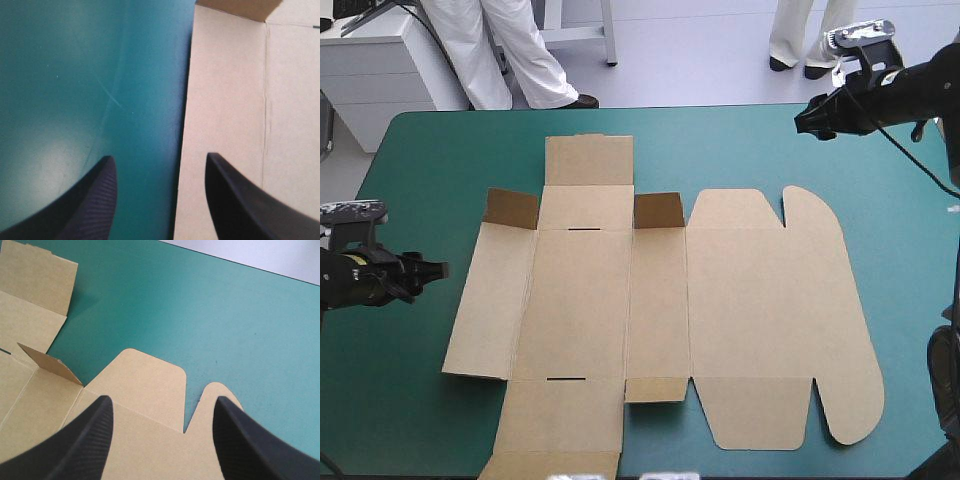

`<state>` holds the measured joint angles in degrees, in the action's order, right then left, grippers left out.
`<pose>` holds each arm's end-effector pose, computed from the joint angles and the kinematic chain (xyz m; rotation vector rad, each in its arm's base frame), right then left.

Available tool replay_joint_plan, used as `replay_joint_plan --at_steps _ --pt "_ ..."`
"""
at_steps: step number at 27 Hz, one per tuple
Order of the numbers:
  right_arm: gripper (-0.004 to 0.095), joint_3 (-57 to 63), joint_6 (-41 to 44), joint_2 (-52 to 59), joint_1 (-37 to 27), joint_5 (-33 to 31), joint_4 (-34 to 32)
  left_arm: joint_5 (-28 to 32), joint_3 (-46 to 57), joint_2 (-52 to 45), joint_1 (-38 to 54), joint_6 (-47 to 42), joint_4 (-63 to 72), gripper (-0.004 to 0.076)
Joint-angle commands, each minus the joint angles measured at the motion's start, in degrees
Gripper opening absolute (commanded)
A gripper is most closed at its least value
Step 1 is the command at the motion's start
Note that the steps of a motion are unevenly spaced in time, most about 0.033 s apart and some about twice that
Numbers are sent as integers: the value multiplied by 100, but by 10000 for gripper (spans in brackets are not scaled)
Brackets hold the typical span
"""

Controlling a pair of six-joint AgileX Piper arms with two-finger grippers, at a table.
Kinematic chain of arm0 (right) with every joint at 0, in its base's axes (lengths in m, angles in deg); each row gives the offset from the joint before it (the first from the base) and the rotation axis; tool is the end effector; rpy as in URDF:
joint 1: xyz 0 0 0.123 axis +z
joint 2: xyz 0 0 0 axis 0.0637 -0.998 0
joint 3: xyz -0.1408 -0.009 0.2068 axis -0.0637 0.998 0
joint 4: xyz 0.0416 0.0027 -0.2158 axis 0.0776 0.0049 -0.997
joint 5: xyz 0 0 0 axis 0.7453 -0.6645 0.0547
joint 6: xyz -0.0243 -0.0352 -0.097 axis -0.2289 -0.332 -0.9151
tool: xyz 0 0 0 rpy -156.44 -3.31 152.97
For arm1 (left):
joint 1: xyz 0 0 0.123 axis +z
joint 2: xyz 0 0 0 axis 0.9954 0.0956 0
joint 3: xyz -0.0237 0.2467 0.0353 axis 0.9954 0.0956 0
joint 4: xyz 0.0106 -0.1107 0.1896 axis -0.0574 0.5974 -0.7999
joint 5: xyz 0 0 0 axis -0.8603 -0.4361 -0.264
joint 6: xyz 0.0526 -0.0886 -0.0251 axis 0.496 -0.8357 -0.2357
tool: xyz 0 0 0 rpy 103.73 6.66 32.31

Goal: Fold the box

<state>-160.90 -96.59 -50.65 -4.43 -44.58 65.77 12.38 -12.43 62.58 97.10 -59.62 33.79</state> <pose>0.3289 0.0317 0.4060 -0.4634 2.2722 0.2666 0.1929 0.0307 0.3094 -0.1505 2.5102 -0.0281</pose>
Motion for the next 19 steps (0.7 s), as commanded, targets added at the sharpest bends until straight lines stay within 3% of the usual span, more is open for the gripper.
replay_joint_plan --at_steps 1,6,13,19 --pt "555 -141 193 357 -44 -15 93 217 20 123 886 726 1431 386" --pt "556 -130 327 512 -44 -15 -39 -60 572 422 1461 1619 2493 387" --pt "569 -18 295 861 -44 -15 -102 -90 1026 587 1717 2011 2977 389" --pt "587 993 246 1210 -44 -15 -10 -224 1026 1325 1717 2083 3009 390"
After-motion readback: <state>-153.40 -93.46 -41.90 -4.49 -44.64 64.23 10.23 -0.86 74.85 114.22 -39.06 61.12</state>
